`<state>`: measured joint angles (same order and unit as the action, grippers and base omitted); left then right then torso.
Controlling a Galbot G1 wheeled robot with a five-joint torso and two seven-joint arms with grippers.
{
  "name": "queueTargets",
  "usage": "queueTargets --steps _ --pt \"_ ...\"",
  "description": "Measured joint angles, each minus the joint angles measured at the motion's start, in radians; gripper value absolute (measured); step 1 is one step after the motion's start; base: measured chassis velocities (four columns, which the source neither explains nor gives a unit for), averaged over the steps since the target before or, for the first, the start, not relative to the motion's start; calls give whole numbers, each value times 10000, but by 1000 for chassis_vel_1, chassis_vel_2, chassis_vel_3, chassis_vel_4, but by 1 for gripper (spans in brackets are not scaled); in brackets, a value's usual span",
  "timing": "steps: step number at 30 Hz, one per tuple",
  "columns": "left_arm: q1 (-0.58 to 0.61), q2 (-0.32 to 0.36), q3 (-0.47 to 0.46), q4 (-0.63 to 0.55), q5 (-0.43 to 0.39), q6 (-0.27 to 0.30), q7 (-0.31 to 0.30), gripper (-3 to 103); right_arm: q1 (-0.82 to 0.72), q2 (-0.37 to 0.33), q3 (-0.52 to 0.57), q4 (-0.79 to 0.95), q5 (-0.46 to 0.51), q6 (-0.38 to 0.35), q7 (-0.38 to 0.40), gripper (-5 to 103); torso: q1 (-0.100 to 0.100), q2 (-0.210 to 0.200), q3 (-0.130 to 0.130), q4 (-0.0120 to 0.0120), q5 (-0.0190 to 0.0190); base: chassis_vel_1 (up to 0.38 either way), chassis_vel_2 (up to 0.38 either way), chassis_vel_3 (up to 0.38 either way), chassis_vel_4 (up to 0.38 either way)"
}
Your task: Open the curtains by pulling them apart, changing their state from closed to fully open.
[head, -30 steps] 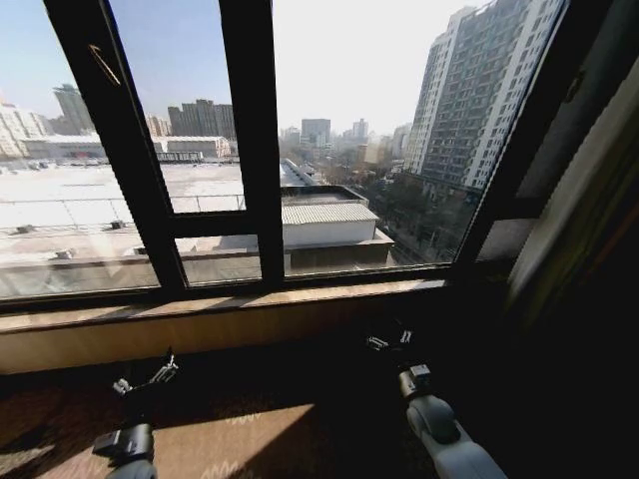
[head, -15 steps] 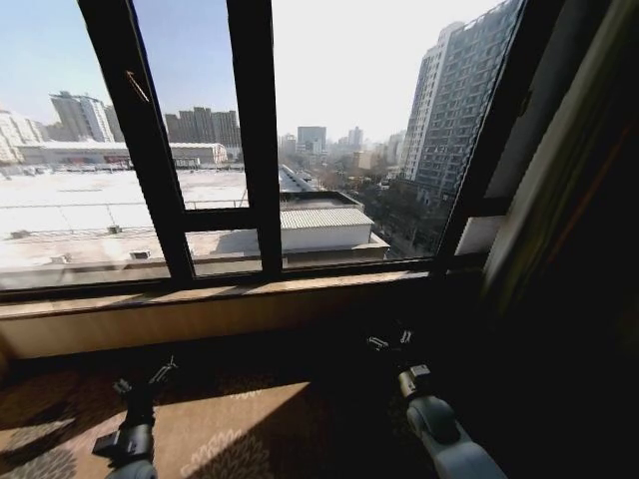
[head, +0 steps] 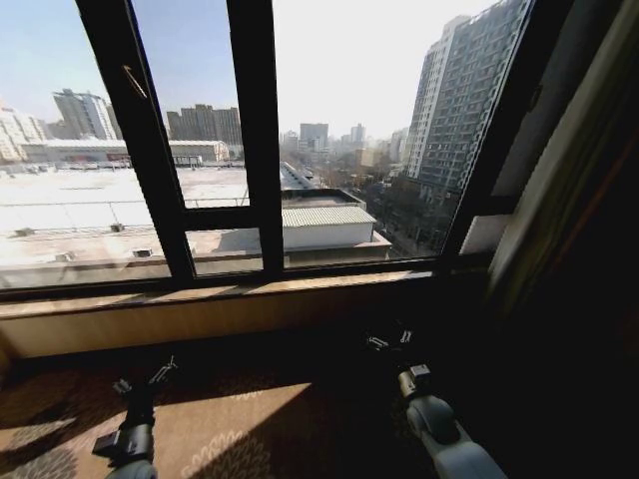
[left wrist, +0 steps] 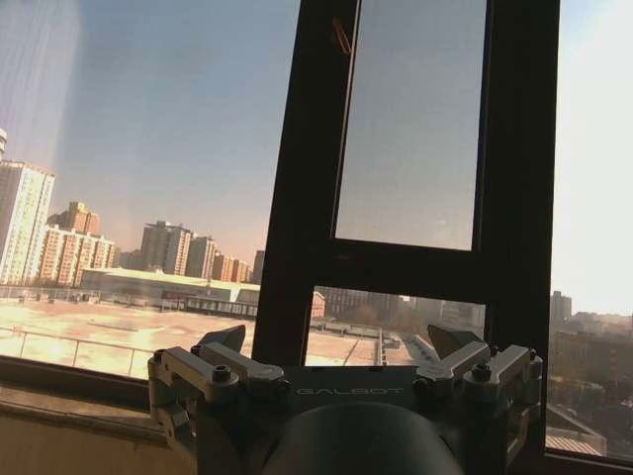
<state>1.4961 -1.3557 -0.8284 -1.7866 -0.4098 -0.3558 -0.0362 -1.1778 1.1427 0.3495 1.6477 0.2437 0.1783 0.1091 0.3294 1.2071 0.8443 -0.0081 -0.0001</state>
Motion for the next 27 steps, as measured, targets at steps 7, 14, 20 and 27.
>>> queueTargets --steps 7,14,20,27 --pt "0 0 0 0 0 0 0 100 0 0 0 0 0 0 0 100 -1 0 -1 0 -2 0 0 0 0" --pt "0 0 0 0 0 0 0 100 0 0 0 0 0 0 0 100 0 0 0 3 -1 0 0 0 0" --pt "0 0 0 0 0 1 0 100 0 0 0 0 0 0 0 100 0 0 -1 0 -2 0 0 0 0" --pt "0 0 0 0 0 1 0 100 0 0 0 0 0 0 0 100 0 0 -1 0 -2 0 0 0 0"
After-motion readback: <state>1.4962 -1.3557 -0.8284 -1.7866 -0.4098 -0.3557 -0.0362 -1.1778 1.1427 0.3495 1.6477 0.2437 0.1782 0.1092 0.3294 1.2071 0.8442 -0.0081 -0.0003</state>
